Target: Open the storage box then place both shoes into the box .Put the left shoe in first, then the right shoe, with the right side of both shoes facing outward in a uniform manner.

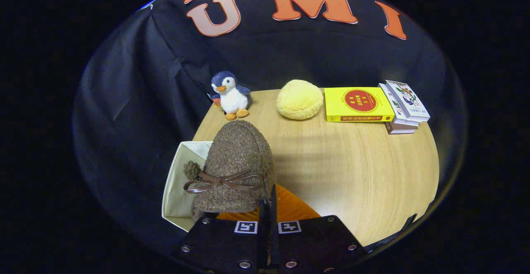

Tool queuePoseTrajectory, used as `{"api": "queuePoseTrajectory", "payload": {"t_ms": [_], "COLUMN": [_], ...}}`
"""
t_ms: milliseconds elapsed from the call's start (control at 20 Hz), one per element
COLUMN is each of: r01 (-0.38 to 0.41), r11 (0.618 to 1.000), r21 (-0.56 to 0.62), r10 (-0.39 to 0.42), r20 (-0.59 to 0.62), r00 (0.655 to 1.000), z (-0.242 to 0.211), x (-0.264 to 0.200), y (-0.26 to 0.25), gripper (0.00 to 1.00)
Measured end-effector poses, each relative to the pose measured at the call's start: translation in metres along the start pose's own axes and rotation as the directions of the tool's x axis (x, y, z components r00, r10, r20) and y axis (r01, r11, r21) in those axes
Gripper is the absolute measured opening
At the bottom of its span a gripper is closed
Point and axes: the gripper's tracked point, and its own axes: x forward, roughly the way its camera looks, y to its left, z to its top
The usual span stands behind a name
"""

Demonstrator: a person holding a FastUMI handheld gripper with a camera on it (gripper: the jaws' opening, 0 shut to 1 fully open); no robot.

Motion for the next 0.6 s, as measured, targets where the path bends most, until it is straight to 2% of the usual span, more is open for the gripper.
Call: {"api": "queuePoseTrajectory", "payload": {"t_ms": [300,600], "r01": [-0.031,0.043], "r11": [0.999,0.999], "r21": [-0.015,0.008], "r10": [0.031,-0.041], "r20": [-0.037,-0.129], "r00": [0.999,0.991], "z": [-0.011,-0.045], "x": [0.027,0.064], "y": [0.067,0.075], "gripper": [0.04,0.04]}}
